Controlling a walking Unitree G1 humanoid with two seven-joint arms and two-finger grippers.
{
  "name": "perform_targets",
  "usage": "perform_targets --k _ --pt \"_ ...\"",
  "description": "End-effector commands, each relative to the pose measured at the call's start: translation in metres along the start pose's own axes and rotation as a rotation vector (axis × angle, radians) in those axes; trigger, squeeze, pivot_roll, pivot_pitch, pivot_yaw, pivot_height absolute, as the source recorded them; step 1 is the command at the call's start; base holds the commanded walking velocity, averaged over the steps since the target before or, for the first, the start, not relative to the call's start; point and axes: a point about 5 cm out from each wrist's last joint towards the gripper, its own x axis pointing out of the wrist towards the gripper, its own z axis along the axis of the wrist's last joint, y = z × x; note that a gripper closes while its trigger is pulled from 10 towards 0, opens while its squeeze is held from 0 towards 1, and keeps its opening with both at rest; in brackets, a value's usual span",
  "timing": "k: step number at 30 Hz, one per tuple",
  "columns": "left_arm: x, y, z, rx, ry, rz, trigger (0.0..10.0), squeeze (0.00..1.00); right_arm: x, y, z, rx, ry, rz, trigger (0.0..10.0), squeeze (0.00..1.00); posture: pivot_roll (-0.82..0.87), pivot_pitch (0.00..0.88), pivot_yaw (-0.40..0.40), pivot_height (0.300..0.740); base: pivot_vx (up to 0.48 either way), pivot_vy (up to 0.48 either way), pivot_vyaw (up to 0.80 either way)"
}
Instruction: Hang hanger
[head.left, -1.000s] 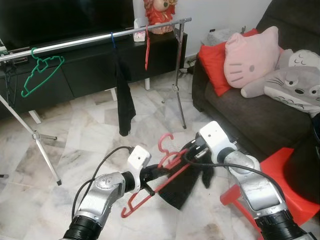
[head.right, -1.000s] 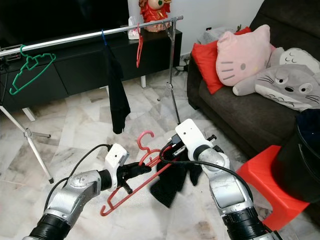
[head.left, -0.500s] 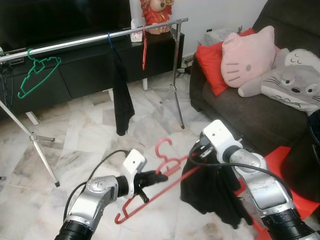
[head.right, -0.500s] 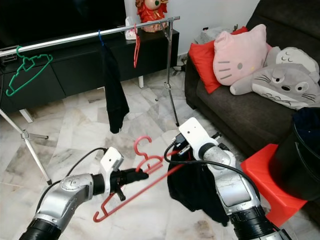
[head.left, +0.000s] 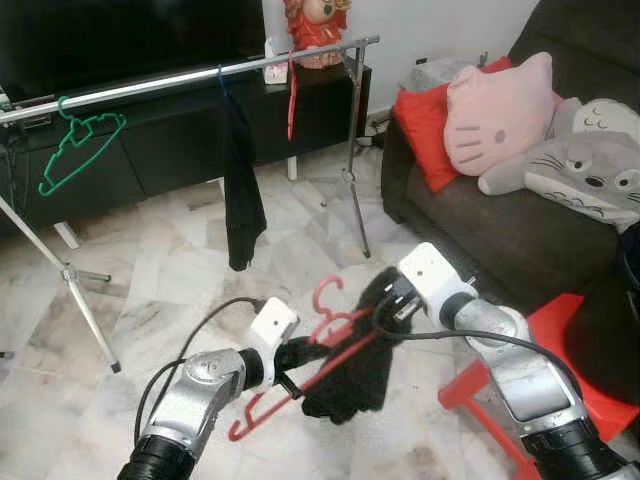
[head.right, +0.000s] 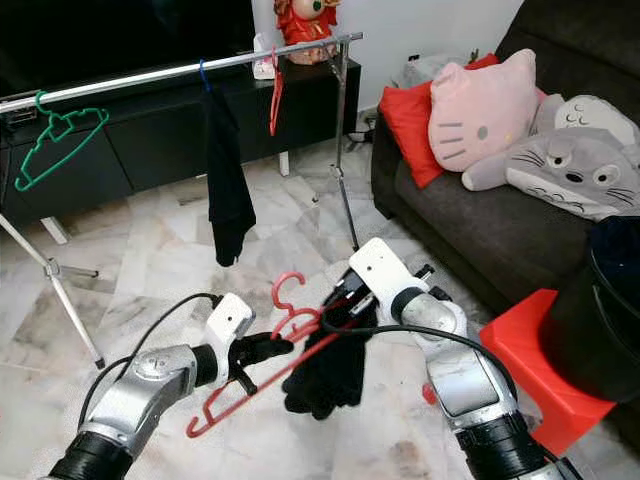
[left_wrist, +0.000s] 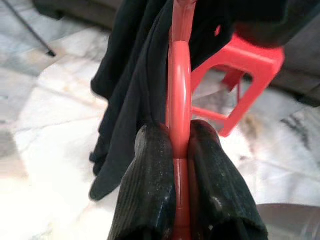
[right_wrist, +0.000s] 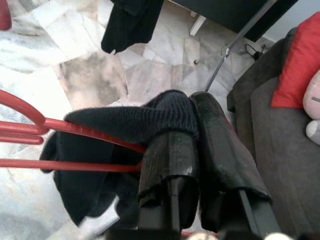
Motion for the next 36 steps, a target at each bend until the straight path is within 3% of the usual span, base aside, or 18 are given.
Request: perform_targets --k 1,9,18,26,36 --pt "-0.003 0.007 -0.003 0.041 0.055 0.023 10.0 0.0 -0.003 -0.001 0.008 -0.004 -0.035 -0.018 10.0 0.0 -0.13 0.0 -0.015 0.74 0.0 0.0 0.0" --pt "-0.011 0.015 -0.009 0.079 0.099 0.065 10.0 0.0 -0.001 -0.006 0.005 -0.013 -0.02 -0.041 10.0 0.0 -0.13 0.0 -0.018 0.74 0.0 0.0 0.0" --pt "-0.002 0.004 -0.001 0.067 0.037 0.019 10.0 0.0 -0.001 0.003 0.012 -0.014 -0.043 -0.005 10.0 0.0 -0.14 0.0 -0.017 0.74 0.0 0.0 0.0" --pt "0.006 0.009 0.016 0.085 -0.058 0.099 10.0 0.0 -0.001 0.01 0.014 -0.015 -0.048 0.019 10.0 0.0 -0.13 0.0 -0.019 0.74 0.0 0.0 0.0" --pt "0.011 0.002 0.018 0.097 -0.062 0.047 10.0 0.0 -0.002 0.009 0.02 -0.014 -0.061 0.012 10.0 0.0 -0.14 0.0 -0.019 0.74 0.0 0.0 0.0"
